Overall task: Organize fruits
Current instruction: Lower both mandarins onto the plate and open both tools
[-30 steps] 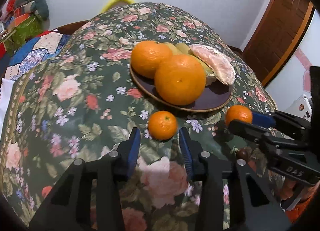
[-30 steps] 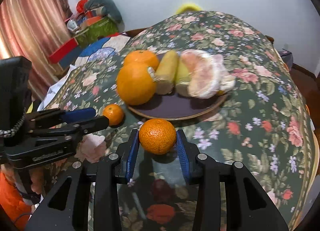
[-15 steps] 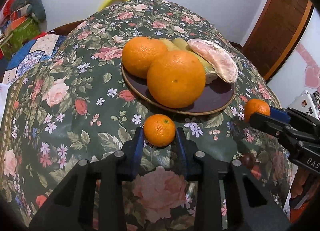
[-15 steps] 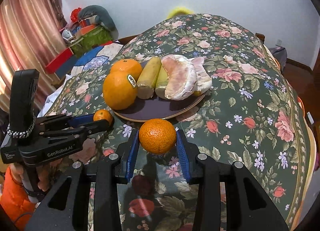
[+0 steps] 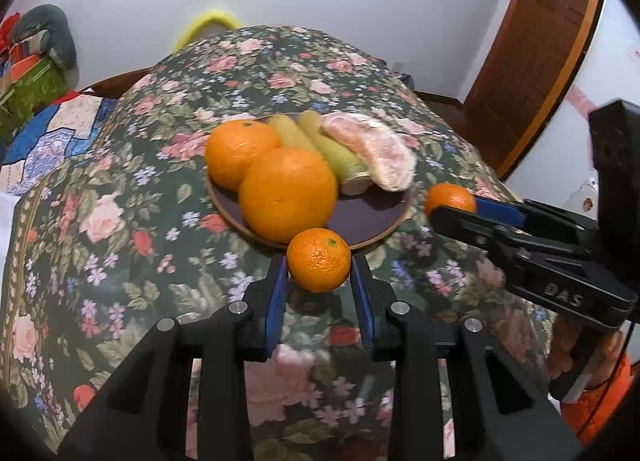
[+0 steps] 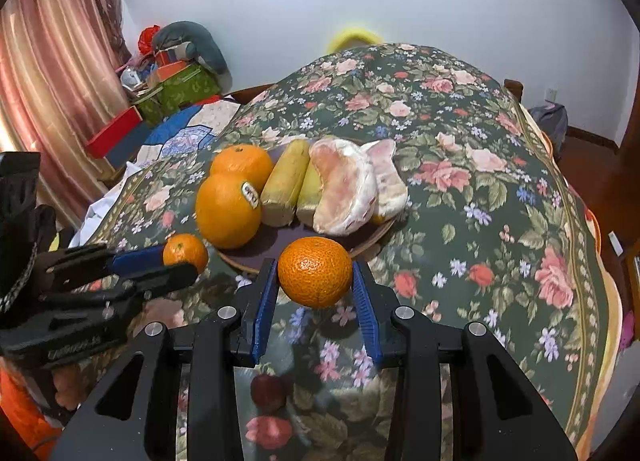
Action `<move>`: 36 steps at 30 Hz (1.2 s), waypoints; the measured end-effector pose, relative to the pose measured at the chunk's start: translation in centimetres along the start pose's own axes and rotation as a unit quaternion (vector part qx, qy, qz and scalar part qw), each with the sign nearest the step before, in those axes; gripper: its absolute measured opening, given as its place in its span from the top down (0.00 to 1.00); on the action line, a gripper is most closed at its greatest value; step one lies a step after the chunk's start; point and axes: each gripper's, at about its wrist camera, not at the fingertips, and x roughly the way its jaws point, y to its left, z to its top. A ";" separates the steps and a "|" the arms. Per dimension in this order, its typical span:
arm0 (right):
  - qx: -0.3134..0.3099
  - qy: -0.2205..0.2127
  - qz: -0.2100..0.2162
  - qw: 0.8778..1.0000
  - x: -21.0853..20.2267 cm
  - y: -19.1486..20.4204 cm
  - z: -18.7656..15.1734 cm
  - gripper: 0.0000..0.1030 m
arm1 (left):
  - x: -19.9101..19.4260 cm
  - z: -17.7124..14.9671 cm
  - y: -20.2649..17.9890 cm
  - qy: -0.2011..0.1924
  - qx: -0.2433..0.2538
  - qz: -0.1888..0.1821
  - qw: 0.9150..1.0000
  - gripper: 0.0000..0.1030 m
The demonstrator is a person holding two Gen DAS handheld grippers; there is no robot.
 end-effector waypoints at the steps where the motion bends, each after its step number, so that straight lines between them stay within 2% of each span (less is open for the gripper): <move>1: 0.001 -0.001 0.000 1.000 0.1 -0.1 0.2 0.67 | 0.2 0.1 -0.4 0.001 0.003 -0.003 1.000 0.69; 8: 0.001 0.002 0.011 1.000 1.0 -0.4 0.8 0.67 | 2.0 0.5 -1.9 0.010 0.018 -0.006 1.000 0.69; 23: -0.012 0.001 0.030 0.999 2.5 -0.2 2.6 0.66 | 3.6 1.4 -1.7 0.016 0.009 -0.008 1.000 0.69; 27: -0.009 0.005 0.031 0.999 2.9 -0.3 2.8 0.66 | 3.8 1.5 -1.5 0.021 0.002 -0.013 1.000 0.67; 30: -0.005 0.004 0.034 0.999 2.7 -0.4 2.9 0.60 | 3.9 1.6 -1.5 0.024 0.003 -0.015 1.000 0.63; 36: -0.009 -0.011 0.029 0.999 1.3 -0.4 3.0 0.60 | 3.8 1.6 -1.8 0.023 0.002 -0.013 1.000 0.58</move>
